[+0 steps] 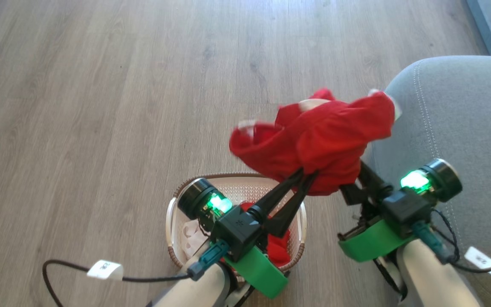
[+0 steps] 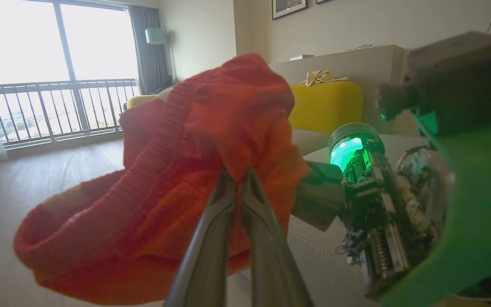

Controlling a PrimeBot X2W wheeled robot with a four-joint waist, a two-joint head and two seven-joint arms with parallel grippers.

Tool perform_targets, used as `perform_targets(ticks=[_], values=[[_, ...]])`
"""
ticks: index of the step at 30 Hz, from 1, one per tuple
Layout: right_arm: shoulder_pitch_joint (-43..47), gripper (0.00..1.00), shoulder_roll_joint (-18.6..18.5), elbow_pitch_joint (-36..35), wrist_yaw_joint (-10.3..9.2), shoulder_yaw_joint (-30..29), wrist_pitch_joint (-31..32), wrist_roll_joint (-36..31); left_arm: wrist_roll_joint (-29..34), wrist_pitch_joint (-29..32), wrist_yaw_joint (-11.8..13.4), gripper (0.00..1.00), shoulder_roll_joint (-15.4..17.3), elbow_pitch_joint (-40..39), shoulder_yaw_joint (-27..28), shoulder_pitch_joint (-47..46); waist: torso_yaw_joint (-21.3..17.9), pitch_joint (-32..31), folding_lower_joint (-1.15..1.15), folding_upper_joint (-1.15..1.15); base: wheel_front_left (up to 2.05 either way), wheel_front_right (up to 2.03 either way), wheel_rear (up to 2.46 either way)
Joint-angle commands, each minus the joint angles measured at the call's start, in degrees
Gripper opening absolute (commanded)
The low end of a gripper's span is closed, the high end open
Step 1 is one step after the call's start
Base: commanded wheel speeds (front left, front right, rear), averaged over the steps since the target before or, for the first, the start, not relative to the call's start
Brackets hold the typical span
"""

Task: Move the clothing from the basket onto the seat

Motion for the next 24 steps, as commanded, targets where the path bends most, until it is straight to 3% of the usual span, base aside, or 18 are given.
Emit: perform_targets(ticks=[1, 11, 12, 13, 14, 15, 16, 17, 24], values=[[-0.89, 0.00, 1.10, -2.86, 0.37, 0.13, -0.14, 1.19, -0.43, -0.28, -0.18, 0.00, -0.06, -1.31, 1.27, -1.58, 0.14, -0.09, 0.00, 0.00, 0.00, 0.00, 0.00], [-0.30, 0.00, 2.38, -4.33, 0.37, -1.07, -0.14, 5.47, -0.58, -0.28, -0.37, 0.00, -0.06, -0.75, 1.50, -1.48, 0.38, 0.06, 0.00, 0.00, 0.00, 0.00, 0.00], [-0.29, 0.00, 2.48, -4.51, 0.37, -1.28, -0.14, 5.81, -0.40, -0.28, -0.05, 0.06, -0.06, -1.10, 1.70, -1.59, 0.37, 0.17, 0.00, 0.00, 0.00, 0.00, 0.00], [-0.29, 0.00, 2.61, -4.73, 0.37, -1.57, -0.14, 6.16, -0.20, -0.28, 0.42, 0.33, -0.06, -1.56, 1.98, -1.66, 0.35, 0.26, 0.00, 0.00, 0.00, 0.00, 0.00], [-0.27, 0.00, 2.75, -4.94, 0.37, -1.89, -0.14, 6.54, -0.08, -0.28, 0.78, 0.48, -0.06, -1.86, 2.18, -1.64, 0.31, 0.32, 0.00, 0.00, 0.00, 0.00, 0.00], [-0.27, 0.00, 2.87, -5.14, 0.37, -2.19, -0.14, 6.85, 0.01, -0.28, 0.95, 0.75, -0.06, -2.00, 2.28, -1.61, 0.27, 0.35, 0.00, 0.00, 0.00, 0.00, 0.00], [-0.27, 0.00, 2.95, -5.32, 0.37, -2.42, -0.14, 7.09, -0.21, -0.28, 0.95, 0.95, -0.06, -1.89, 2.30, -1.45, 0.22, 0.34, 0.00, 0.00, 0.00, 0.00, 0.00], [-0.26, 0.00, 3.03, -5.52, 0.37, -2.69, -0.14, 7.33, -0.40, -0.28, 1.03, 1.00, -0.06, -1.46, 2.37, -1.35, 0.17, 0.30, 0.00, 0.00, 0.00, 0.00, 0.00], [-0.63, 0.00, 3.71, -6.92, 0.37, -5.62, -0.14, 8.81, 0.77, -0.28, 1.28, 1.00, -0.06, -0.59, 3.54, -1.40, -0.22, 0.54, 0.00, 0.00, 0.00, 0.00, 0.00]])
